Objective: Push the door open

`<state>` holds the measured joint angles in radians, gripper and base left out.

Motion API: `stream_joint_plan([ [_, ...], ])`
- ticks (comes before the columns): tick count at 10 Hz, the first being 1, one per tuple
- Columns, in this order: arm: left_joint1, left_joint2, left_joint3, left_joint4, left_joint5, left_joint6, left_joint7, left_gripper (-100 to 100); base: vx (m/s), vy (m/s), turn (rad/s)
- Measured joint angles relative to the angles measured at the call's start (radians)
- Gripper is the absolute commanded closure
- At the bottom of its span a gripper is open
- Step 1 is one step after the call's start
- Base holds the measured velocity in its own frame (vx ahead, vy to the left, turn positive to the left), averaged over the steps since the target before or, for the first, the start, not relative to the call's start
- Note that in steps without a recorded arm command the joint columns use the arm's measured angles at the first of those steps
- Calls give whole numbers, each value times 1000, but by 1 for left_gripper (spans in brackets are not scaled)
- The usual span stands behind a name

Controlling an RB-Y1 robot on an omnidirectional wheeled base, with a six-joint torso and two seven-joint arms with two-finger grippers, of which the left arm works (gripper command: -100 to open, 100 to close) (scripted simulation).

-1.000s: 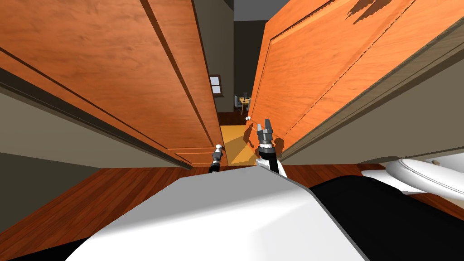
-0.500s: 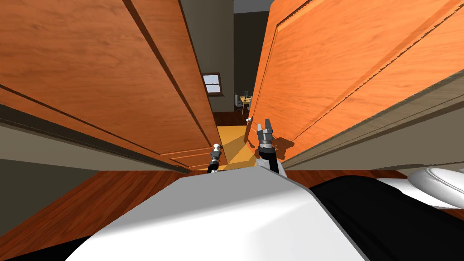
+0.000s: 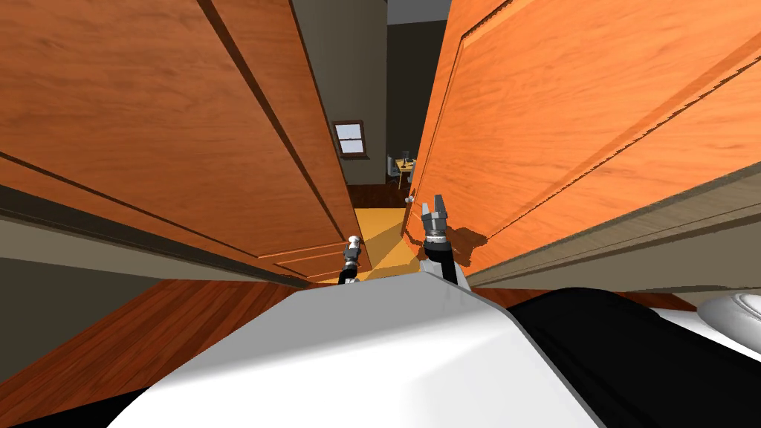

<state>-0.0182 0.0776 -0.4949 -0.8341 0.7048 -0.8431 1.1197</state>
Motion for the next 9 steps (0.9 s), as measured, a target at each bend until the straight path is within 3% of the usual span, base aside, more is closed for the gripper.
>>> stream_joint_plan([
  [1, 2, 2, 14, -5, 6, 4, -5, 100, 182, -102, 73],
  [3, -16, 2, 35, 35, 10, -27, 11, 100, 137, -66, 32],
  [5, -1, -4, 61, -1, 21, -10, -16, 100, 163, -71, 69],
  [6, -8, -10, 76, 9, 26, -9, -23, 100, 156, -63, 52],
  [7, 3, -4, 87, -10, 31, -3, -28, 100, 93, -44, 32],
  [9, -11, -15, 101, 19, 32, -25, -22, 100, 125, -63, 51],
])
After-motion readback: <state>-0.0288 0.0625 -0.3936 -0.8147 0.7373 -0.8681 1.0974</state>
